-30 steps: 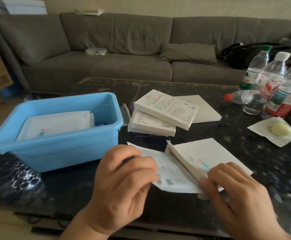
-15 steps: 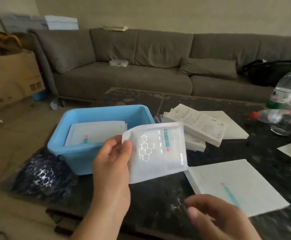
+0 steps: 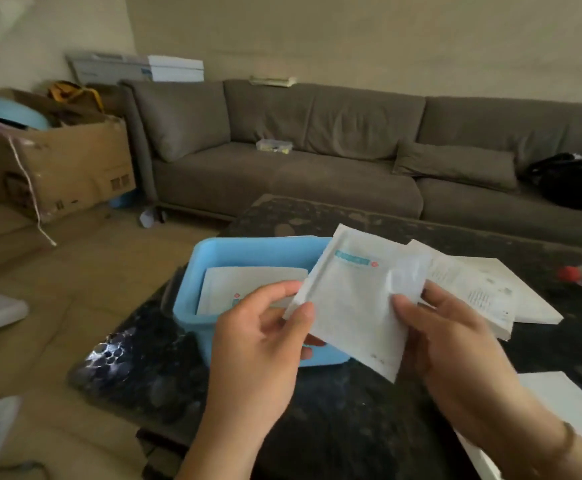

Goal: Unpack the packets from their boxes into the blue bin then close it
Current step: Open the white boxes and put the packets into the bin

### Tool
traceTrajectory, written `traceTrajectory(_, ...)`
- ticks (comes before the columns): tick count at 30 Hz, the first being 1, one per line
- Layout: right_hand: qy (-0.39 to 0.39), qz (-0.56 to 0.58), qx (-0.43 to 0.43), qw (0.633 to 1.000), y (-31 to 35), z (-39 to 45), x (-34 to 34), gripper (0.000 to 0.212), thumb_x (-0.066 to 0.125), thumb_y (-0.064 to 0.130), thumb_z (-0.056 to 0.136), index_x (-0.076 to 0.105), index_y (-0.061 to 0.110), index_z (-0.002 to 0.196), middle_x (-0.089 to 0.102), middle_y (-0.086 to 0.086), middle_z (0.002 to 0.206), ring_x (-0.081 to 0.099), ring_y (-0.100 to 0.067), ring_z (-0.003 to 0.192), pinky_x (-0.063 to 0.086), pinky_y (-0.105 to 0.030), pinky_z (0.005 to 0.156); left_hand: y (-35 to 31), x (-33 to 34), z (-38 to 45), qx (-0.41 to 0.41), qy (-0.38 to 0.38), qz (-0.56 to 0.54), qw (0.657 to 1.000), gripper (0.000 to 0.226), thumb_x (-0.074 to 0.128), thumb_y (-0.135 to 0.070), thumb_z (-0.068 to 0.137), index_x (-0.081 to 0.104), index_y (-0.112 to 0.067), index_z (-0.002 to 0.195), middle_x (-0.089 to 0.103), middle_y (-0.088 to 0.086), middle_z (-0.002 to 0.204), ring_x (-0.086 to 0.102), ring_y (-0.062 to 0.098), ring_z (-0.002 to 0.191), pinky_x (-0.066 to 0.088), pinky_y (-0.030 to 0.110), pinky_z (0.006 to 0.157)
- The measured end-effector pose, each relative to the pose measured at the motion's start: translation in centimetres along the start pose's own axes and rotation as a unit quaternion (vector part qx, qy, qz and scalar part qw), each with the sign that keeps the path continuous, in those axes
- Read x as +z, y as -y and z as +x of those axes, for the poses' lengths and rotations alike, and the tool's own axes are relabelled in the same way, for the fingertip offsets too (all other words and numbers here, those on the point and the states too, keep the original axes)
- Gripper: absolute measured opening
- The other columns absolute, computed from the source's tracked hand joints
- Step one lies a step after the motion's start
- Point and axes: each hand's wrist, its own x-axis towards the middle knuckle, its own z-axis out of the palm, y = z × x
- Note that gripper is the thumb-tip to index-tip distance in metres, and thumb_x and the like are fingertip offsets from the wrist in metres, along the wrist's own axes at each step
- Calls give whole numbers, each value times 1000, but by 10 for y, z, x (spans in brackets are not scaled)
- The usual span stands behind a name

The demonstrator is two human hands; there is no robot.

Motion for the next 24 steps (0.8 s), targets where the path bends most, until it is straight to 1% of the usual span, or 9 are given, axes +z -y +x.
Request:
traceTrajectory(2,49,-36,10,998,16,20,2,22,53,14,97,63,33,103,77,8,90,75,-17,83,62,-38,68,0,-7,4,-29,19,3,999,26,71,-27,84,64,-38,106,76,-10,96,74,6,81,60,22,65)
traceTrajectory(5,136,-111,27,984,35,56,15,30,56,8,95,65,25,118,76,-1,105,74,-25,95,59,-42,79,-2,-11,7,-108,66,-54,990,32,71,-21,85,65,-29,115,78,-5,97,75,11,85,60,27,70)
traceTrajectory(8,232,-209,30,950,53,94,31,32,53,1,92,65,12,120,72,-13,114,72,-31,96,60,-40,77,-6,-14,8,-188,140,-97,967,14,62,-22,94,70,-12,101,79,5,85,76,18,79,59,27,65)
traceTrajectory(10,280,-270,26,921,64,116,44,31,52,-2,92,64,8,119,71,-16,116,72,-31,94,61,-38,77,-2,-14,9,-210,194,-46,957,21,60,-30,96,70,-12,95,78,4,82,76,19,79,58,29,71)
traceTrajectory(13,337,-390,23,857,71,142,67,31,54,-1,94,64,16,118,72,-10,115,71,-29,102,59,-40,83,6,-13,13,-186,238,72,951,22,61,-45,92,69,-25,94,78,-8,87,74,7,83,57,35,90)
traceTrajectory(16,402,-457,46,793,68,157,90,32,52,-1,95,64,18,118,74,-6,113,72,-24,100,60,-34,77,14,-12,15,-153,240,118,951,30,57,-54,90,69,-26,91,76,-13,90,71,3,86,53,42,96)
traceTrajectory(19,399,-480,14,781,62,166,109,33,53,-4,94,65,17,116,74,-6,112,72,-24,98,60,-30,73,19,-13,17,-132,240,119,954,34,57,-55,89,70,-25,95,76,-13,91,71,2,87,52,41,97)
traceTrajectory(21,391,-495,-14,775,60,172,116,32,55,-4,92,67,18,112,73,-9,113,71,-28,101,60,-36,80,21,-14,18,-119,242,123,955,34,57,-54,89,71,-24,100,76,-13,93,71,2,89,52,37,97)
traceTrajectory(24,414,-546,-13,728,52,172,124,27,59,0,91,67,18,109,73,-10,112,71,-29,102,58,-41,88,23,-15,20,-101,245,130,955,39,56,-56,89,70,-23,104,75,-14,101,70,3,94,52,36,97)
